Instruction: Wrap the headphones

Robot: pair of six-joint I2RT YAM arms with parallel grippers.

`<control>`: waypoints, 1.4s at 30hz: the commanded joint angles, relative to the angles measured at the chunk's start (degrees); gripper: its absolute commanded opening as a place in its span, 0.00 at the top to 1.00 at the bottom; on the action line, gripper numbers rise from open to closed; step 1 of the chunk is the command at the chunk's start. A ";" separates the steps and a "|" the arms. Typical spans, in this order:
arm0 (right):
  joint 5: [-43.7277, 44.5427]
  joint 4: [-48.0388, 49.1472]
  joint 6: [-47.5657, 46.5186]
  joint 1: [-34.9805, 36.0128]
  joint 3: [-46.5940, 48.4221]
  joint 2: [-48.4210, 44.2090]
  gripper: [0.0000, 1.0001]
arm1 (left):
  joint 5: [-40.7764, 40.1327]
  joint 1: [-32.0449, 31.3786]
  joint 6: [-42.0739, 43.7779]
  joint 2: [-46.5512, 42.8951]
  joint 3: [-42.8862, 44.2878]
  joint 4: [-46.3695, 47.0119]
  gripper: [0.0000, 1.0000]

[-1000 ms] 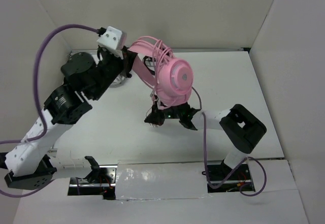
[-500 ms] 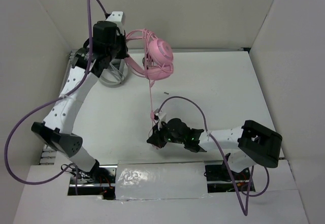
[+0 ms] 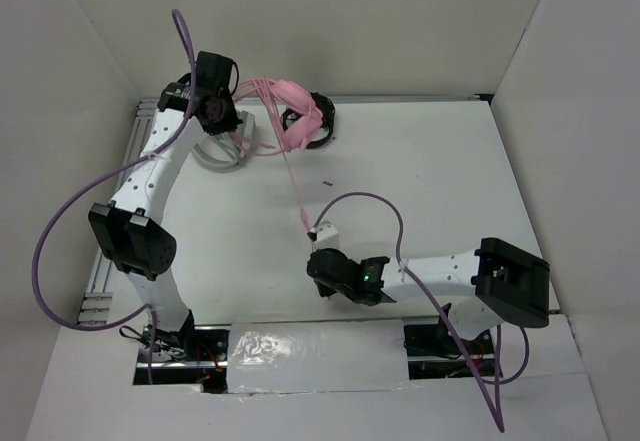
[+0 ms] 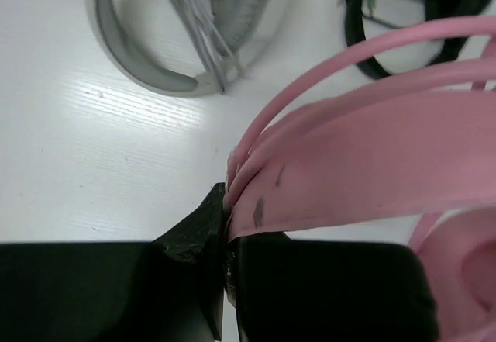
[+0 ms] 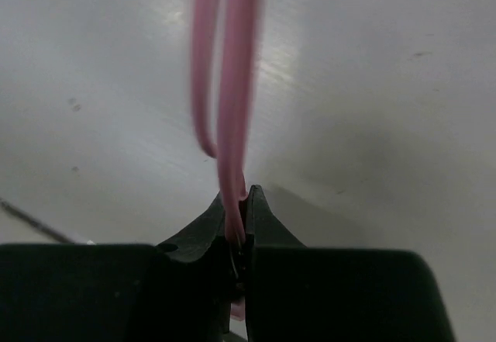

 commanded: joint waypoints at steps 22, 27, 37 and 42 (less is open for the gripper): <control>34.47 -32.96 1.11 5.00 13.85 -11.21 1.00 | -17.43 -0.01 -11.45 4.61 -1.23 5.24 1.00; 43.27 -28.05 -10.76 4.82 15.87 -14.56 1.00 | -17.70 -5.11 -7.50 9.00 -3.17 7.26 1.00; 31.35 -9.43 -47.49 0.54 14.57 -24.48 1.00 | -9.91 -15.13 6.17 8.34 -17.01 20.85 1.00; 19.30 -9.24 -55.85 -9.05 17.01 -25.99 1.00 | -0.22 -19.35 14.20 -0.03 -31.18 34.66 1.00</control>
